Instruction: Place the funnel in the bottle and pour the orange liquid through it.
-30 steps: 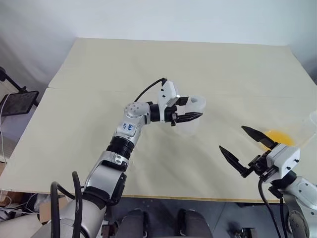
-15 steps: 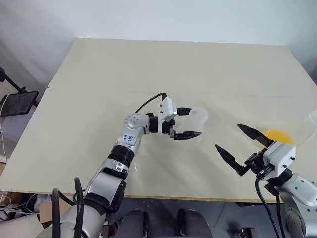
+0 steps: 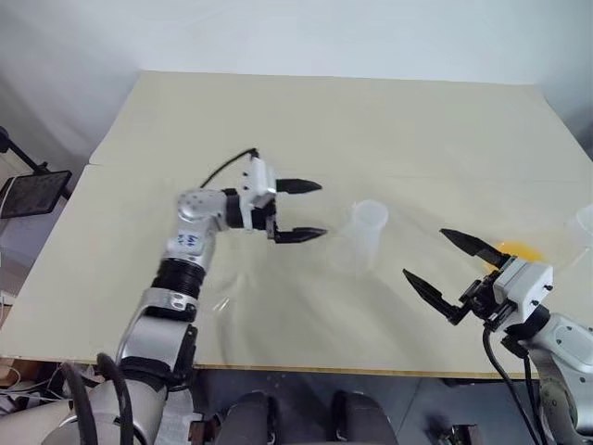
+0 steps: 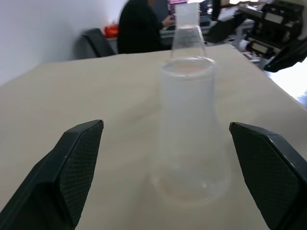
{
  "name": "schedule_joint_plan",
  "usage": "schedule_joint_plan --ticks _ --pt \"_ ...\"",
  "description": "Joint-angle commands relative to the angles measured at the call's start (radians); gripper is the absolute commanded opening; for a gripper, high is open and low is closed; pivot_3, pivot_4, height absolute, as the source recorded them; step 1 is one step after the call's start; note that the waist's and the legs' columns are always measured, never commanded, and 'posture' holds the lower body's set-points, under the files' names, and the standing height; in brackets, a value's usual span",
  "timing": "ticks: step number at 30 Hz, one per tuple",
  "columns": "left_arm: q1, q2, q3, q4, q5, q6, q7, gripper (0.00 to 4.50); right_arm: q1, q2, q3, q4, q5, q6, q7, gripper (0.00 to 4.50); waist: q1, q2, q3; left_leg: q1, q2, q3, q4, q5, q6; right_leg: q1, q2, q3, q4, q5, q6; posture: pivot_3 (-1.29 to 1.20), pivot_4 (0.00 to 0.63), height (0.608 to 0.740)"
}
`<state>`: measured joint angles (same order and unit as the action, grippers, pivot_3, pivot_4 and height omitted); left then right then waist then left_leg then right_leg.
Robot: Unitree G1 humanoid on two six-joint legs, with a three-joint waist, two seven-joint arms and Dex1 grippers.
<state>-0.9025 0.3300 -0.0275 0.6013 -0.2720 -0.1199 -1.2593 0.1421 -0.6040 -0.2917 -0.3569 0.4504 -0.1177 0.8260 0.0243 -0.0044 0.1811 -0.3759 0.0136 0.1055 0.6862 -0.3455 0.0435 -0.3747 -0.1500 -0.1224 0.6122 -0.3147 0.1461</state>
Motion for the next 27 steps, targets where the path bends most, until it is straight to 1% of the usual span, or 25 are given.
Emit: schedule_joint_plan --ticks 1,3,4,5,8,11,12,14,16,17,19,22,25,27 --pt "0.022 0.116 0.074 -0.111 -0.040 0.046 0.006 4.46 -0.018 -0.054 -0.015 -0.020 0.088 0.039 0.082 4.50 -0.001 0.000 0.000 0.000 0.000 0.000 0.000 0.000 0.000 0.000 0.000 0.000 0.001 0.000 0.000 0.00 0.150 0.740" --pt "0.067 0.174 0.105 -0.160 -0.058 0.081 0.011 4.46 -0.033 -0.077 0.004 -0.027 0.115 0.066 0.119 4.50 -0.004 0.000 0.000 0.000 0.001 0.000 0.000 0.000 0.000 0.000 0.000 0.000 0.000 0.000 0.000 0.00 0.150 0.740" --pt "0.081 0.188 0.112 -0.178 -0.063 0.093 0.016 4.46 -0.036 -0.083 0.006 -0.029 0.123 0.073 0.128 4.50 -0.005 0.000 0.000 0.000 0.001 0.000 0.000 0.000 0.000 0.000 0.000 0.000 0.001 0.000 0.000 0.00 0.150 0.740" --pt "0.128 0.221 0.136 -0.208 -0.067 0.107 0.025 4.46 -0.052 -0.094 0.019 -0.033 0.135 0.086 0.147 4.50 -0.004 0.000 0.000 0.000 0.001 0.000 0.000 0.000 0.000 0.000 0.000 0.000 0.001 0.000 0.000 0.00 0.150 0.740" --pt "0.329 0.321 0.229 -0.300 -0.078 0.133 0.033 4.46 -0.107 -0.128 0.074 -0.057 0.168 0.135 0.206 4.50 -0.004 0.000 0.000 0.001 0.001 -0.001 0.000 0.000 0.000 0.000 0.000 0.000 0.001 0.000 0.000 0.00 0.150 0.740" --pt "0.488 0.378 0.302 -0.354 -0.080 0.170 0.038 4.46 -0.134 -0.163 0.122 -0.083 0.180 0.170 0.268 4.50 -0.007 0.000 0.000 0.000 0.001 -0.001 0.000 0.000 0.000 0.000 0.000 0.000 0.001 0.000 0.000 0.00 0.150 0.740" --pt "0.553 0.401 0.347 -0.383 -0.091 0.214 0.050 4.46 -0.150 -0.170 0.142 -0.089 0.180 0.180 0.287 4.50 -0.025 0.000 0.000 0.001 0.001 0.000 0.000 0.000 0.000 0.000 0.000 0.001 0.001 0.000 0.000 0.00 0.150 0.740" --pt "0.690 0.445 0.444 -0.440 -0.110 0.244 0.081 4.46 -0.179 -0.190 0.185 -0.092 0.170 0.191 0.333 4.50 -0.024 -0.001 0.000 0.001 0.002 -0.002 -0.001 0.000 -0.001 -0.001 0.000 -0.001 0.003 0.000 -0.001 0.00 0.150 0.740" --pt "0.777 0.456 0.499 -0.516 -0.131 0.282 0.112 4.46 -0.198 -0.194 0.204 -0.087 0.161 0.192 0.354 4.50 -0.026 -0.001 0.001 0.001 0.002 -0.002 -0.001 -0.001 0.000 0.000 -0.001 0.000 0.002 0.000 -0.001 0.00 0.150 0.740" --pt "0.823 0.463 0.521 -0.550 -0.140 0.297 0.120 4.46 -0.204 -0.194 0.211 -0.084 0.157 0.193 0.362 4.50 -0.019 -0.001 0.001 0.001 0.002 -0.002 -0.001 -0.001 -0.001 0.000 -0.001 0.000 0.002 0.000 -0.001 0.00 0.150 0.740" --pt "0.955 0.483 0.569 -0.606 -0.138 0.295 0.099 4.46 -0.213 -0.189 0.222 -0.070 0.145 0.185 0.378 4.50 -0.014 -0.001 0.001 0.001 0.001 -0.005 0.000 -0.001 -0.001 0.002 -0.003 -0.001 0.002 0.000 -0.001 0.00 0.150 0.740" --pt "1.111 0.497 0.624 -0.681 -0.152 0.300 0.076 4.46 -0.209 -0.180 0.222 -0.041 0.132 0.169 0.395 4.50 -0.013 -0.001 0.000 0.002 0.001 -0.005 0.000 -0.002 -0.001 0.002 -0.003 -0.001 0.000 0.000 -0.001 0.00 0.150 0.740" --pt "1.198 0.484 0.652 -0.766 -0.190 0.330 0.083 4.46 -0.210 -0.175 0.217 -0.014 0.121 0.153 0.405 4.50 -0.010 -0.001 0.000 0.002 0.002 -0.005 0.000 -0.003 -0.001 0.002 -0.003 -0.001 0.000 0.000 -0.001 0.00 0.150 0.740" --pt "1.244 0.470 0.644 -0.835 -0.208 0.344 0.088 4.46 -0.211 -0.172 0.208 0.000 0.122 0.147 0.406 4.50 -0.008 -0.001 0.000 0.002 0.002 -0.005 0.000 -0.003 -0.001 0.003 -0.004 0.000 -0.001 0.000 -0.001 0.00 0.150 0.740"
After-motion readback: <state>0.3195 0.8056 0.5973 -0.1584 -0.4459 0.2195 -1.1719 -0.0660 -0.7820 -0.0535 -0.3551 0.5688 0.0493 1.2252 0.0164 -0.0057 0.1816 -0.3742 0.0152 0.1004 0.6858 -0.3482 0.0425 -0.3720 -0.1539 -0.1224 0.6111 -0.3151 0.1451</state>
